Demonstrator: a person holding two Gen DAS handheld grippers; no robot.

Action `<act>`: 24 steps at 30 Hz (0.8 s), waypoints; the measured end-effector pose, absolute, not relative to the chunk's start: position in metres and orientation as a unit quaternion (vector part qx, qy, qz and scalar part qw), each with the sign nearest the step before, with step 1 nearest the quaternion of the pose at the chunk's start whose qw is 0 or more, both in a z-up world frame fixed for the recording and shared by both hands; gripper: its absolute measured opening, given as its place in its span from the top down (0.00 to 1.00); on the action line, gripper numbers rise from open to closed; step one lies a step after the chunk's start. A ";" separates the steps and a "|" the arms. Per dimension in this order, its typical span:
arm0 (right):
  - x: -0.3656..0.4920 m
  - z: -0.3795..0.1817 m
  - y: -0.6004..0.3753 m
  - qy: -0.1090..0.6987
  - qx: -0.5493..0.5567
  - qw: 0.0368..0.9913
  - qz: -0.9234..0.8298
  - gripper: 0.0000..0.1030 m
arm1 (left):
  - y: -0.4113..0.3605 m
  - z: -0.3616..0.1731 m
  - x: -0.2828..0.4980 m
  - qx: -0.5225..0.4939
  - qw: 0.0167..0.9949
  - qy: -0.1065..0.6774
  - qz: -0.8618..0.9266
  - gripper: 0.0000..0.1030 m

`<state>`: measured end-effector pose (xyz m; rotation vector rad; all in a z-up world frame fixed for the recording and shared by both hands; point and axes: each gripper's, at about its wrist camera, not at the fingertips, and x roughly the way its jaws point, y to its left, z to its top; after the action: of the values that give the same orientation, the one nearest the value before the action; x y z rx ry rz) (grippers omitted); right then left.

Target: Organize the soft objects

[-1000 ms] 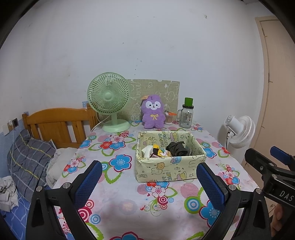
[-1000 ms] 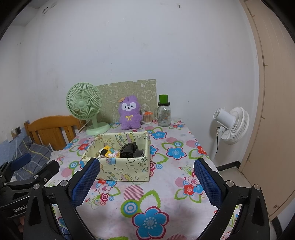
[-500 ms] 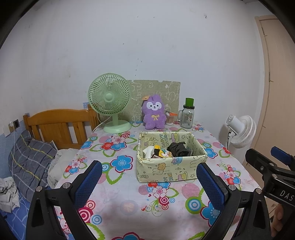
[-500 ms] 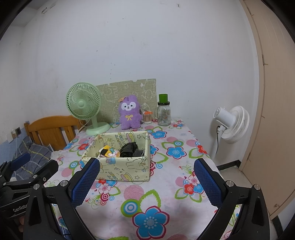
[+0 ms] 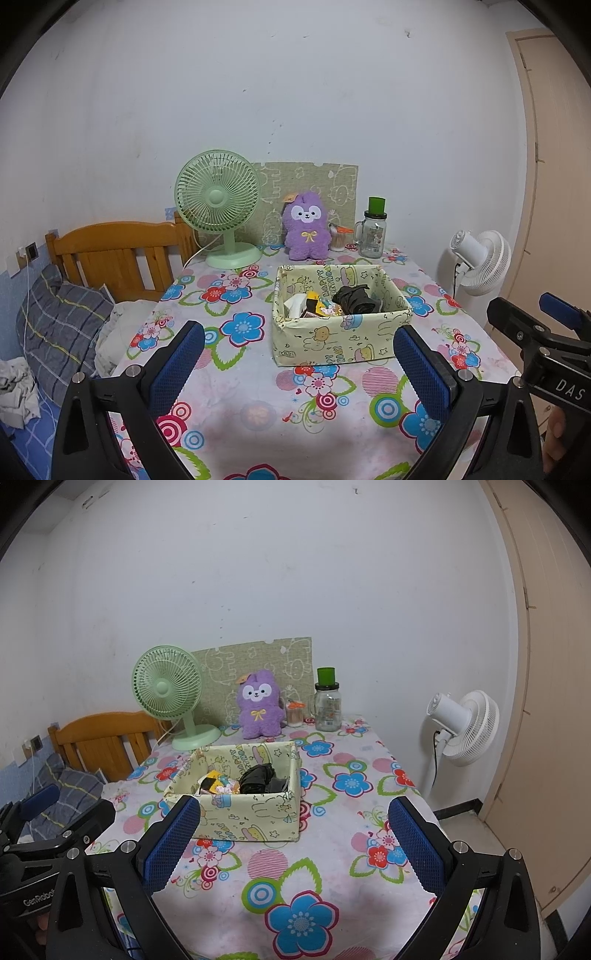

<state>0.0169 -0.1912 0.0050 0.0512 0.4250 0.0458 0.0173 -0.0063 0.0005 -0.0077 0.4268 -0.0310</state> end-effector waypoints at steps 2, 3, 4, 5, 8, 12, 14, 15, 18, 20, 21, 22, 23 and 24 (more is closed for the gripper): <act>0.017 0.005 -0.192 0.211 0.025 0.977 0.023 0.00 | -0.006 0.001 0.016 -0.004 0.977 0.211 -0.016 0.00; 0.017 0.004 -0.192 0.212 0.025 0.977 0.023 0.00 | -0.006 0.001 0.016 -0.003 0.977 0.211 -0.016 0.00; 0.016 0.004 -0.191 0.212 0.026 0.977 0.023 0.00 | -0.005 0.001 0.016 -0.003 0.977 0.211 -0.015 0.00; 0.016 0.004 -0.191 0.211 0.026 0.977 0.023 0.00 | -0.006 0.001 0.016 -0.003 0.977 0.211 -0.015 0.00; 0.016 0.004 -0.192 0.211 0.027 0.977 0.022 0.00 | -0.006 0.002 0.016 -0.004 0.977 0.211 -0.015 0.00; 0.015 0.003 -0.192 0.212 0.028 0.977 0.022 0.00 | -0.006 0.001 0.016 -0.003 0.977 0.211 -0.016 0.00; 0.015 0.003 -0.193 0.212 0.029 0.977 0.022 0.00 | -0.006 0.001 0.016 -0.003 0.977 0.211 -0.015 0.00; 0.015 0.003 -0.193 0.212 0.029 0.977 0.022 0.00 | -0.006 0.001 0.016 -0.003 0.977 0.211 -0.015 0.00; 0.015 0.003 -0.192 0.212 0.029 0.976 0.022 0.00 | -0.007 0.001 0.016 -0.003 0.977 0.211 -0.015 0.00; 0.015 0.003 -0.193 0.213 0.029 0.976 0.023 0.00 | -0.007 0.002 0.016 -0.003 0.977 0.211 -0.016 0.00; 0.015 0.003 -0.192 0.213 0.030 0.976 0.023 0.00 | -0.007 0.001 0.016 -0.003 0.977 0.212 -0.016 0.00; 0.014 0.002 -0.192 0.213 0.030 0.976 0.023 0.00 | -0.007 0.001 0.016 -0.001 0.977 0.212 -0.017 0.00; 0.015 0.002 -0.192 0.213 0.029 0.976 0.023 0.00 | -0.007 0.001 0.016 0.001 0.977 0.212 -0.018 0.00; 0.015 0.003 -0.193 0.213 0.030 0.976 0.022 0.00 | -0.008 0.001 0.015 0.002 0.977 0.212 -0.019 0.00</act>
<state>0.0146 -0.1925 0.0025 0.0598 0.4292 0.0450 0.0152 -0.0080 0.0012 0.0035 0.4274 -0.0386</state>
